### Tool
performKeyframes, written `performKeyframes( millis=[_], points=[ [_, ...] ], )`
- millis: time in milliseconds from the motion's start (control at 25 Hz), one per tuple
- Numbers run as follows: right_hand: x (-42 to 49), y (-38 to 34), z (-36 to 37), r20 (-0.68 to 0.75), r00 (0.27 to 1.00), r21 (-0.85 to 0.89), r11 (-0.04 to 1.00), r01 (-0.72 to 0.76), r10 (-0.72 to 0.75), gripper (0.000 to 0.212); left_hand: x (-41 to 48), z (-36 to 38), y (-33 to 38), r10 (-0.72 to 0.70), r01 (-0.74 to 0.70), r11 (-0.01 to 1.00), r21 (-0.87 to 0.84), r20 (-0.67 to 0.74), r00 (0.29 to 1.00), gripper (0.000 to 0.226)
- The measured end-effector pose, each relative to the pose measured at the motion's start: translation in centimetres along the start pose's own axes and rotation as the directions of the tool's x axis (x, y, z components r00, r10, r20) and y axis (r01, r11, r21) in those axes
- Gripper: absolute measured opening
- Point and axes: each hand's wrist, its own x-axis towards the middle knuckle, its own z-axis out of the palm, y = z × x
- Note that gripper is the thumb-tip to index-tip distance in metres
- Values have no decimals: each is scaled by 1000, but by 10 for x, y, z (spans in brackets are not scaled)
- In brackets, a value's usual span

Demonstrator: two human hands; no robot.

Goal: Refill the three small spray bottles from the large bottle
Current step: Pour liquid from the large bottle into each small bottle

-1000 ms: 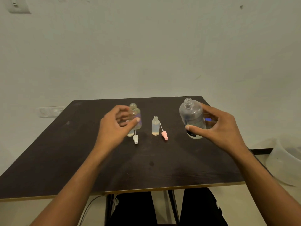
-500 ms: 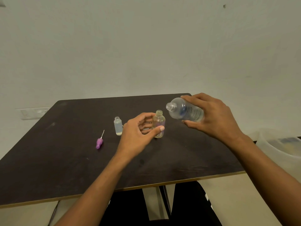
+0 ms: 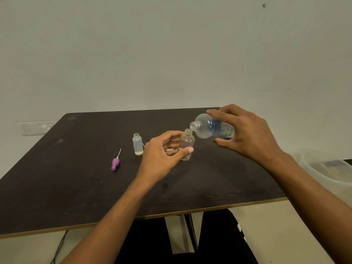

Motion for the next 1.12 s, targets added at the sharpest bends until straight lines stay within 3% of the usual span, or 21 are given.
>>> performKeyframes(
  millis=[1120],
  points=[
    [9,7,1,-17,992,-154,981,118,-122,81,0,3,-10,-67,67,998,-8,-22,998,52]
  ],
)
